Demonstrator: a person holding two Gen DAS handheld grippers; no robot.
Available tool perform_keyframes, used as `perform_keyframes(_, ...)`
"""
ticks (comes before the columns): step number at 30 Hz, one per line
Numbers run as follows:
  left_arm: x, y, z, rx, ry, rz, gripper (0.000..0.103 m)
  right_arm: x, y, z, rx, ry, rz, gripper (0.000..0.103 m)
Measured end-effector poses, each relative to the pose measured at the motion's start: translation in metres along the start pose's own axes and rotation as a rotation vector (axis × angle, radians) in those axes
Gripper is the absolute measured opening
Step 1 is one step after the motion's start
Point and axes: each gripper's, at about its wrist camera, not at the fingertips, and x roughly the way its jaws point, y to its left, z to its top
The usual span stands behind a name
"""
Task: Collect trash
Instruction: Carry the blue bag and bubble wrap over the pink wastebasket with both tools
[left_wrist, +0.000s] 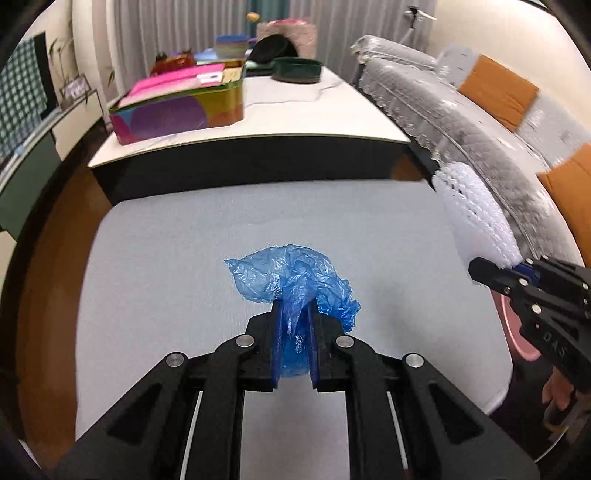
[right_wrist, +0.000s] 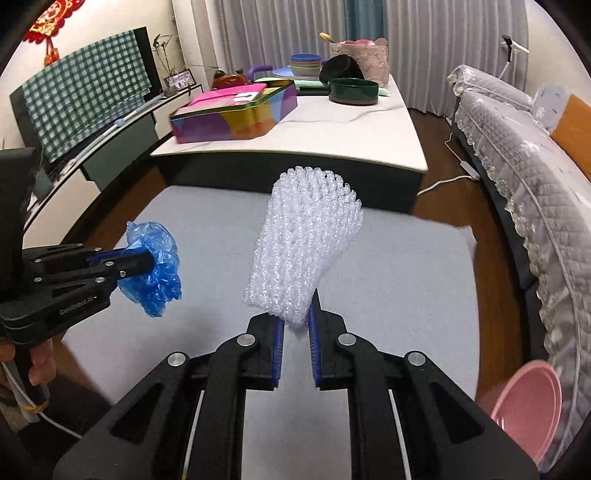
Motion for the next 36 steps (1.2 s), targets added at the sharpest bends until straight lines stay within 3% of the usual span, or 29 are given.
perform_keyframes(10, -0.070, -0.048, -0.123, 0.030, 0.001, -0.044, 0.011, -0.073, 0.025, -0.114, 0.036, 0.032, 0.014, 0.013)
perform_keyframes(17, -0.098, -0.061, -0.168, 0.016, -0.025, -0.050, 0.011, -0.104, 0.039, -0.169, 0.032, 0.038, 0.006, 0.013)
perform_keyframes(23, -0.112, -0.075, -0.183, 0.043, -0.046, -0.055, 0.011, -0.114, 0.044, -0.199, 0.032, 0.061, 0.027, 0.013)
perform_keyframes(36, -0.102, -0.099, -0.178, 0.103, -0.025, -0.040, 0.011, -0.115, 0.018, -0.205, 0.099, 0.040, 0.035, 0.013)
